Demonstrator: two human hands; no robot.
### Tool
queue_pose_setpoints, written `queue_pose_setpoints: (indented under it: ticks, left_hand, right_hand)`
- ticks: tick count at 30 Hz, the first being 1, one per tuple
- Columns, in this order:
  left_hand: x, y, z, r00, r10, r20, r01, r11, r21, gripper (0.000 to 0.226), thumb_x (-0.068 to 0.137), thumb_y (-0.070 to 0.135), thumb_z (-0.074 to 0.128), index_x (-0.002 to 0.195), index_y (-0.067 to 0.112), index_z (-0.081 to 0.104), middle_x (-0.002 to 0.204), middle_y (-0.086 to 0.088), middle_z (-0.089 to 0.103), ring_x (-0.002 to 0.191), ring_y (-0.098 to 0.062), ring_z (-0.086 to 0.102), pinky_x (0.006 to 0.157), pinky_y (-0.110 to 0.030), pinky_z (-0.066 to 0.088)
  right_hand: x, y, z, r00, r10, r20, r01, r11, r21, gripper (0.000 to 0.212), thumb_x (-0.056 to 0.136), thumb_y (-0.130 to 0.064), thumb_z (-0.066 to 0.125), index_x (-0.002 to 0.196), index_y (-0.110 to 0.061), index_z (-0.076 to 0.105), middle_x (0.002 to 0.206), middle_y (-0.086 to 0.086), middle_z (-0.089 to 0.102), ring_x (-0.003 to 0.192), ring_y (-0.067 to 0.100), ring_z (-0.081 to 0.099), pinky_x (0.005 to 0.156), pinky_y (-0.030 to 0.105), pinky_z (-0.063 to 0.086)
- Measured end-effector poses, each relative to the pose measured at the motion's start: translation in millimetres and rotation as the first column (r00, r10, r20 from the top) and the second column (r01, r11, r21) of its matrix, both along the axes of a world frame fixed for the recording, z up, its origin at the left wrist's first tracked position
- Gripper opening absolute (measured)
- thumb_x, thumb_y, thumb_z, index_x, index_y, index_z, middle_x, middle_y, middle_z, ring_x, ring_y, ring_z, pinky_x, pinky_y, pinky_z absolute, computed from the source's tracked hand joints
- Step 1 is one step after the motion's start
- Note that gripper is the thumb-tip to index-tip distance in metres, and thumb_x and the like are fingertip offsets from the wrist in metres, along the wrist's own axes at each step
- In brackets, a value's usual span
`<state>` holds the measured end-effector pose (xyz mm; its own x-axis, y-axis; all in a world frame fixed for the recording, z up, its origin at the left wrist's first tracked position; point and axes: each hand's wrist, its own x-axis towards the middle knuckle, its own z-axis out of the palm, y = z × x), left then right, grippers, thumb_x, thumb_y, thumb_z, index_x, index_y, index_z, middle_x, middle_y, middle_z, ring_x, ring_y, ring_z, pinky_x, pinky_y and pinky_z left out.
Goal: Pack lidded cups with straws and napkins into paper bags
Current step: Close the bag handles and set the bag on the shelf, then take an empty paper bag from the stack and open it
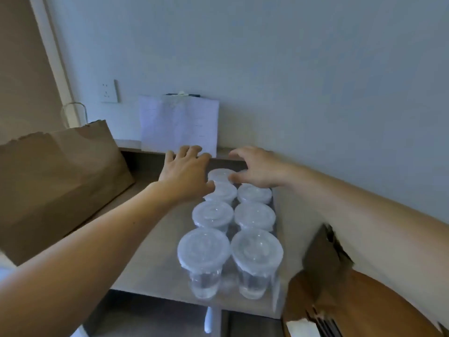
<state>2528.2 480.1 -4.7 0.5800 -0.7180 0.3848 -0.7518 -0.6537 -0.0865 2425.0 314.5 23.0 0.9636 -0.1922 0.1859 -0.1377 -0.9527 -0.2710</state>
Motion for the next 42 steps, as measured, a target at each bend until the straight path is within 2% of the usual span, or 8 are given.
queue_pose_setpoints:
  ticks: [8,15,24,27,31,36,39,42]
  left_hand:
    - [-156,-165,17,0.956,-0.290,-0.043,0.293,0.952,0.084,0.078,0.082,0.057,0.058,0.149,0.026,0.034,0.154,-0.005,0.032,0.140,-0.029,0.028,0.111,-0.050,0.027]
    - [-244,-285,-23,0.894,-0.395,-0.209,0.432,0.884,0.178,0.076,0.084,0.056,0.057,0.149,0.023,0.033,0.151,-0.006,0.036,0.136,-0.030,0.032,0.108,-0.049,0.032]
    - [-241,-402,-123,0.840,-0.248,-0.482,0.383,0.901,0.204,0.071,0.086,0.047,0.060,0.147,0.019,0.035,0.146,-0.009,0.040,0.133,-0.032,0.037,0.104,-0.048,0.037]
    - [-223,-424,-157,0.819,-0.167,-0.549,0.343,0.909,0.235,0.058,0.085,0.046,0.058,0.135,0.018,0.045,0.132,-0.008,0.048,0.120,-0.029,0.045,0.097,-0.045,0.045]
    - [-198,-441,-193,0.802,-0.100,-0.589,0.302,0.918,0.256,0.045,0.082,0.046,0.059,0.117,0.019,0.052,0.113,-0.004,0.051,0.104,-0.027,0.049,0.091,-0.046,0.049]
    - [-181,-452,-229,0.768,0.006,-0.641,0.224,0.935,0.276,0.053,0.084,0.049,0.059,0.126,0.018,0.053,0.122,-0.007,0.054,0.110,-0.028,0.051,0.091,-0.042,0.049]
    - [-173,-456,-252,0.745,0.066,-0.664,0.142,0.956,0.255,0.059,0.086,0.049,0.057,0.135,0.016,0.049,0.133,-0.008,0.052,0.119,-0.030,0.050,0.094,-0.042,0.047]
    - [-173,-448,-272,0.699,0.165,-0.696,0.042,0.962,0.271,0.061,0.088,0.050,0.055,0.138,0.016,0.046,0.140,-0.009,0.049,0.124,-0.030,0.048,0.098,-0.042,0.045]
  right_hand:
    - [-199,-125,-16,0.944,-0.328,-0.012,0.328,0.938,0.110,0.071,0.091,-0.048,0.064,0.150,-0.021,0.035,0.157,0.004,0.030,0.140,0.023,0.035,0.112,0.037,0.034]
    - [-294,-209,-66,0.847,-0.530,-0.050,0.525,0.817,0.238,0.059,0.092,-0.046,0.063,0.142,-0.020,0.046,0.150,0.001,0.042,0.133,0.021,0.044,0.101,0.031,0.039]
    - [-323,-304,-132,0.772,-0.589,-0.240,0.635,0.722,0.274,0.056,0.093,-0.043,0.062,0.140,-0.016,0.050,0.146,0.002,0.048,0.132,0.021,0.046,0.104,0.033,0.040]
    - [-317,-334,-156,0.761,-0.567,-0.315,0.645,0.712,0.278,0.054,0.093,-0.039,0.062,0.139,-0.012,0.050,0.144,0.005,0.050,0.131,0.023,0.047,0.104,0.033,0.040]
    - [-292,-367,-190,0.747,-0.560,-0.360,0.660,0.693,0.291,0.052,0.091,-0.029,0.062,0.127,0.007,0.055,0.133,0.023,0.056,0.119,0.041,0.054,0.102,0.053,0.044]
    - [-247,-394,-243,0.778,-0.439,-0.450,0.600,0.732,0.324,0.050,0.095,-0.040,0.057,0.130,-0.005,0.057,0.133,0.012,0.058,0.119,0.030,0.055,0.098,0.038,0.047]
    - [-216,-408,-279,0.803,-0.352,-0.481,0.543,0.765,0.346,0.035,0.096,-0.043,0.055,0.102,-0.010,0.066,0.103,0.010,0.066,0.102,0.030,0.061,0.077,0.034,0.049]
    - [-191,-415,-314,0.806,-0.266,-0.528,0.504,0.775,0.380,0.042,0.094,-0.045,0.057,0.064,-0.017,0.050,0.064,0.002,0.053,0.065,0.024,0.057,0.052,0.031,0.037]
